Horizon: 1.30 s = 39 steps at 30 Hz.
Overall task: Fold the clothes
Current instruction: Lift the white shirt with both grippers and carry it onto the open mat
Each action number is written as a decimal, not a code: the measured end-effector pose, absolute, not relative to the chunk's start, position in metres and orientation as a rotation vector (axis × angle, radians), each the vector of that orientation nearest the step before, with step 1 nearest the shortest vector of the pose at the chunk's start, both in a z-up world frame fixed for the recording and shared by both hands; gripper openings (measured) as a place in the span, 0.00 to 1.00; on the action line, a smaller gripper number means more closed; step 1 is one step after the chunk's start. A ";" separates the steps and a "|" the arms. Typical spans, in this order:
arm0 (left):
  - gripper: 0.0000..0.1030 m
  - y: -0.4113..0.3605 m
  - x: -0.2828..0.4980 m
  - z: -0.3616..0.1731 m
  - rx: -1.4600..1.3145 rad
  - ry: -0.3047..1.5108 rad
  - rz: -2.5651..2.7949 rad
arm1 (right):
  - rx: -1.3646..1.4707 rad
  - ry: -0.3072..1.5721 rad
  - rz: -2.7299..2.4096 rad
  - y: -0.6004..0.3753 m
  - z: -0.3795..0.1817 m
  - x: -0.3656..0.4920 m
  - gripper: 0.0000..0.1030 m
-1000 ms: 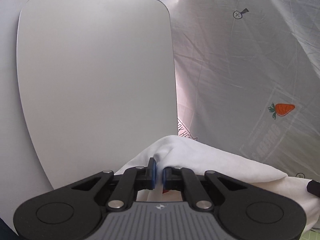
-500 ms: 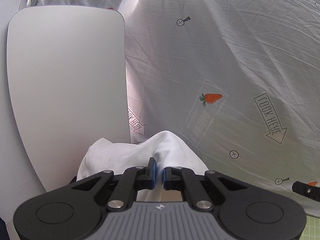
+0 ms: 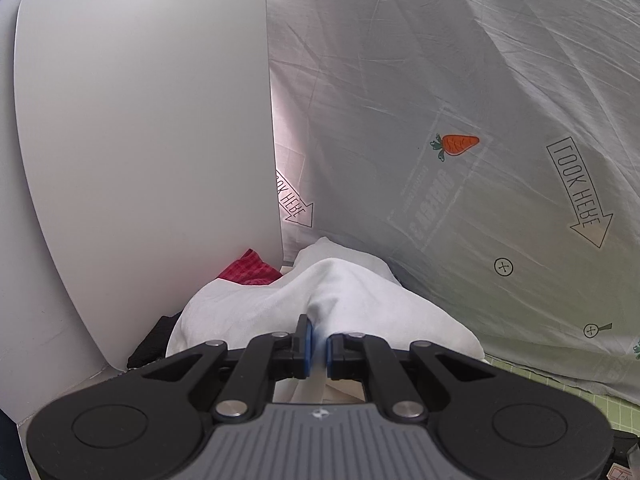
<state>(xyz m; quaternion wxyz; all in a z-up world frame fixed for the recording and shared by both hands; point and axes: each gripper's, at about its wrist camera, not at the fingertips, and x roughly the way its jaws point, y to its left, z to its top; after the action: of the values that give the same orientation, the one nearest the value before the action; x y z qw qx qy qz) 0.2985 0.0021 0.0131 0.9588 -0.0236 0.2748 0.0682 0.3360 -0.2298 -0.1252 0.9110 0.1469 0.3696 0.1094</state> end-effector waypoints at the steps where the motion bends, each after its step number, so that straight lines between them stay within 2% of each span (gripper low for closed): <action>1: 0.07 0.002 0.301 0.012 -0.048 0.560 0.133 | 0.297 0.764 0.237 -0.226 -0.128 0.343 0.59; 2: 0.07 0.003 0.304 0.011 -0.050 0.563 0.128 | 0.292 0.767 0.243 -0.223 -0.130 0.348 0.68; 4: 0.07 0.006 0.307 0.010 -0.054 0.568 0.122 | 0.270 0.769 0.261 -0.216 -0.136 0.360 0.75; 7: 0.07 0.010 0.312 0.009 -0.062 0.572 0.119 | 0.232 0.783 0.287 -0.205 -0.141 0.376 0.75; 9: 0.07 0.011 0.312 0.009 -0.061 0.571 0.122 | 0.215 0.808 0.322 -0.198 -0.145 0.386 0.47; 10: 0.07 0.010 0.312 0.011 -0.051 0.568 0.121 | 0.218 0.842 0.319 -0.196 -0.145 0.391 0.12; 11: 0.06 0.009 0.311 0.012 -0.041 0.565 0.121 | 0.221 0.876 0.317 -0.193 -0.145 0.395 0.09; 14: 0.06 0.006 0.306 0.019 -0.017 0.544 0.125 | 0.166 0.843 0.281 -0.188 -0.131 0.388 0.08; 20: 0.06 -0.001 0.276 0.057 -0.009 0.410 0.138 | 0.116 0.638 0.237 -0.191 -0.072 0.355 0.06; 26: 0.06 -0.009 0.226 0.122 -0.062 0.225 0.058 | 0.103 0.343 0.187 -0.208 0.015 0.287 0.05; 31: 0.06 -0.038 0.178 0.164 -0.102 0.121 -0.092 | 0.099 0.193 0.089 -0.248 0.082 0.214 0.06; 34: 0.06 -0.067 0.159 0.166 -0.086 0.121 -0.174 | 0.083 0.183 -0.004 -0.275 0.097 0.175 0.06; 39: 0.06 -0.130 0.139 0.118 -0.071 0.298 -0.353 | 0.079 0.290 -0.204 -0.328 0.074 0.115 0.06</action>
<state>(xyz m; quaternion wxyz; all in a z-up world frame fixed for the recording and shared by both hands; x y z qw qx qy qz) 0.1391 -0.1298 0.1184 0.9728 -0.0350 0.1476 -0.1749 0.1153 -0.3282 0.0745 0.9835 0.0393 0.1444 -0.1014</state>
